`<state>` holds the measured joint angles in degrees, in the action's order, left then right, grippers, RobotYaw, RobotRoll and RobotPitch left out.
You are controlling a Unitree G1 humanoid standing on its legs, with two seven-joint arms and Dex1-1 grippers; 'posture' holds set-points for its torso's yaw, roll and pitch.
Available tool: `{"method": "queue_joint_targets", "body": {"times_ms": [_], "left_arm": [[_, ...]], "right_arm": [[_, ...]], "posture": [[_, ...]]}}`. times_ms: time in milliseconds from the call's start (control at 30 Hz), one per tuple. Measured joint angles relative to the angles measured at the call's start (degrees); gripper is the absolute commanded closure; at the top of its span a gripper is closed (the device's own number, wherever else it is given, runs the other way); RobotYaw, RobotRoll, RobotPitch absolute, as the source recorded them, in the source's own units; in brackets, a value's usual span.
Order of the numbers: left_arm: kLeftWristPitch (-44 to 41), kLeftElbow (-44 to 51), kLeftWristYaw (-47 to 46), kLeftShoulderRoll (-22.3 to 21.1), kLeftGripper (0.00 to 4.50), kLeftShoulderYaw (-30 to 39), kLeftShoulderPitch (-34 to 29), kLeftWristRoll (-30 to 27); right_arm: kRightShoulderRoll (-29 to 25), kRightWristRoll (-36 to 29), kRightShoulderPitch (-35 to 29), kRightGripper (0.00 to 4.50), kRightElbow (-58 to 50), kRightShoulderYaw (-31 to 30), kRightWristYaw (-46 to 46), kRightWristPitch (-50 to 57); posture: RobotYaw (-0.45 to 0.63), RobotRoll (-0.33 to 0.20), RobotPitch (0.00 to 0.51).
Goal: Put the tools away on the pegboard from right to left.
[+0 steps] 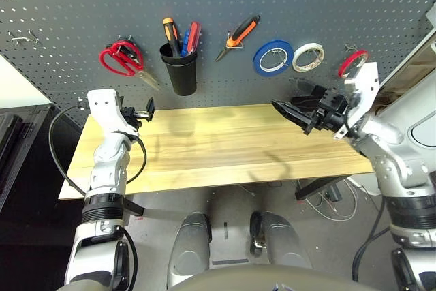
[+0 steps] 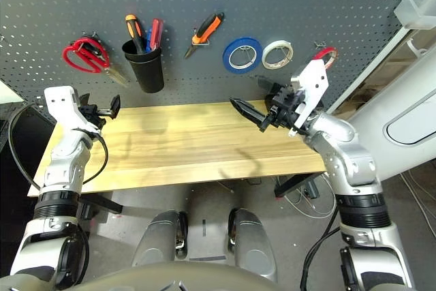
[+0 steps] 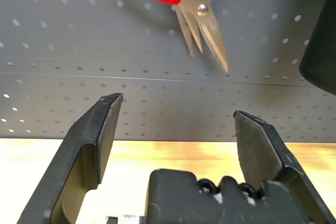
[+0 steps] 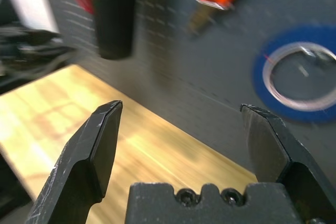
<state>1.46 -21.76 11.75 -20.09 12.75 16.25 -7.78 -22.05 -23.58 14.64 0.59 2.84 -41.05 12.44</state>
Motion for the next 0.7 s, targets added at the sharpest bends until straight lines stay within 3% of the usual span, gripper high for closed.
{"method": "queue_joint_targets", "body": {"times_ms": [367, 700], "left_arm": [[14.15, -11.45, 0.87, 2.36, 0.04, 0.38, 0.74, -0.27], [20.93, -16.66, -5.35, 1.88, 0.04, 3.07, -1.81, 1.03]], "right_arm": [[6.17, 7.7, 4.05, 0.0, 20.89, 2.69, 9.41, -16.89], [8.65, 10.63, 5.3, 0.0, 34.83, 6.92, 18.62, -30.06]], "posture": [[-0.05, 0.0, 0.077], [-0.05, 0.0, 0.082]]}}
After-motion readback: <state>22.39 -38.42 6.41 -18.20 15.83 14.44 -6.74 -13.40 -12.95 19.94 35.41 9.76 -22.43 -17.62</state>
